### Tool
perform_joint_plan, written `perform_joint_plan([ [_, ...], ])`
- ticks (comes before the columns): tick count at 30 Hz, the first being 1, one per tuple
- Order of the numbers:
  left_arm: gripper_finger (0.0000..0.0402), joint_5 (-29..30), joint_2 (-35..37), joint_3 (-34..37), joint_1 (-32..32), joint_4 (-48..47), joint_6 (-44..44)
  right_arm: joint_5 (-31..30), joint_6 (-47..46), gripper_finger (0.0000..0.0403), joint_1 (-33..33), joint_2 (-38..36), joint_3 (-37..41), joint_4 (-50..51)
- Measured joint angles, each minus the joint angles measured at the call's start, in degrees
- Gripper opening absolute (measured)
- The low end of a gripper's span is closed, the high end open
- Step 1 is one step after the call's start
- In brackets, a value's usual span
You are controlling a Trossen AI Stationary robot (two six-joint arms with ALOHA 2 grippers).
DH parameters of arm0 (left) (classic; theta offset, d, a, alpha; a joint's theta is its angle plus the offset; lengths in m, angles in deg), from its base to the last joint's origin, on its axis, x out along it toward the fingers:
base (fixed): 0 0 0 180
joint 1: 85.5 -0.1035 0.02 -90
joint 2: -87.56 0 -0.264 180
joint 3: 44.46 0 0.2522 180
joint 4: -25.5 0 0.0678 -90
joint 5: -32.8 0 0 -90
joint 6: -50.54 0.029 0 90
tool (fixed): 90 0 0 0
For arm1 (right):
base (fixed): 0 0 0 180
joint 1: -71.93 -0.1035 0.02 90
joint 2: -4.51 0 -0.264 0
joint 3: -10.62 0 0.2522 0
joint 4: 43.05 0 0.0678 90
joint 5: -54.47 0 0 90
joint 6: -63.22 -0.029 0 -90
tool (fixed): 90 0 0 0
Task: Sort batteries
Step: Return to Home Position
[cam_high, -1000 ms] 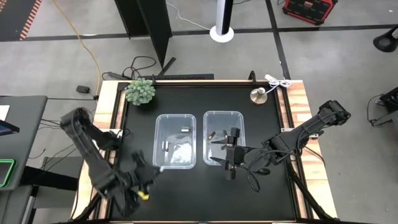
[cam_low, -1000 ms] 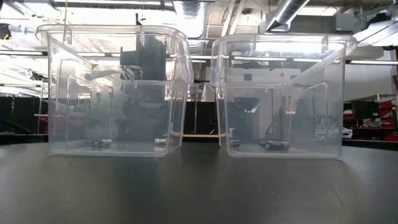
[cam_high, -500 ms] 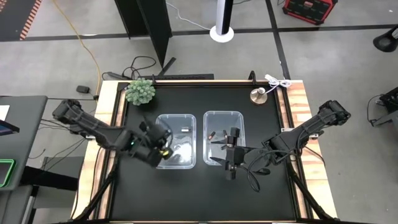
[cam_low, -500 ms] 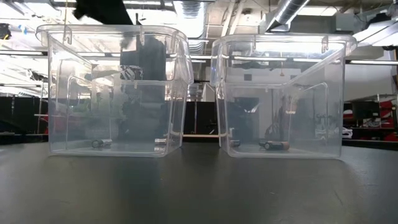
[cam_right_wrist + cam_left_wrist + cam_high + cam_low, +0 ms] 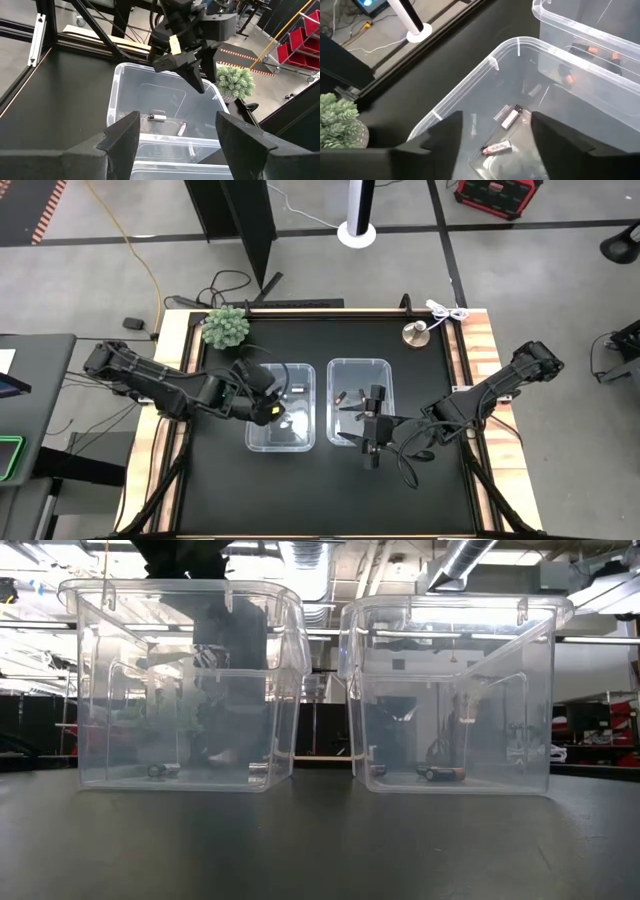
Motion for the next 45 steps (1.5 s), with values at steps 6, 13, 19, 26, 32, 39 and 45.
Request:
perform_joint_plan([
  [6, 0.0273, 0.1, 0.8, 0.0, 1.0, 0.4, 2.6, 0.0, 0.0, 0.0276, 0.0, 0.0, 0.0, 0.0],
  [13, 0.027, 10.2, 8.5, 0.0, 11.2, 6.2, 10.6, 0.0, 2.4, 0.0276, -2.5, 0.0, 0.0, -1.2],
  [19, 0.0197, 16.5, 14.5, -0.1, 24.1, 7.8, 16.5, 0.0, 5.6, 0.0273, -7.1, -0.8, 0.0, -2.4],
  [26, 0.0039, 23.2, 15.1, 0.8, 34.6, 6.4, 17.5, 0.0, 6.5, 0.019, -10.3, -9.2, 8.1, -9.2],
  [32, 0.0002, 25.8, 17.0, 8.1, 38.2, 7.1, 12.0, 0.0, 8.5, 0.0045, -10.2, -23.1, 23.0, -21.0],
  [39, 0.0001, 24.4, 23.6, 21.3, 38.6, 23.6, 16.5, 0.3, 8.3, 0.0008, -10.2, -34.9, 33.9, -23.0],
  [45, 0.0, 11.4, 31.7, 35.9, 33.1, 57.5, 39.9, 1.2, 11.4, 0.0002, -10.0, -41.9, 41.6, -28.1],
])
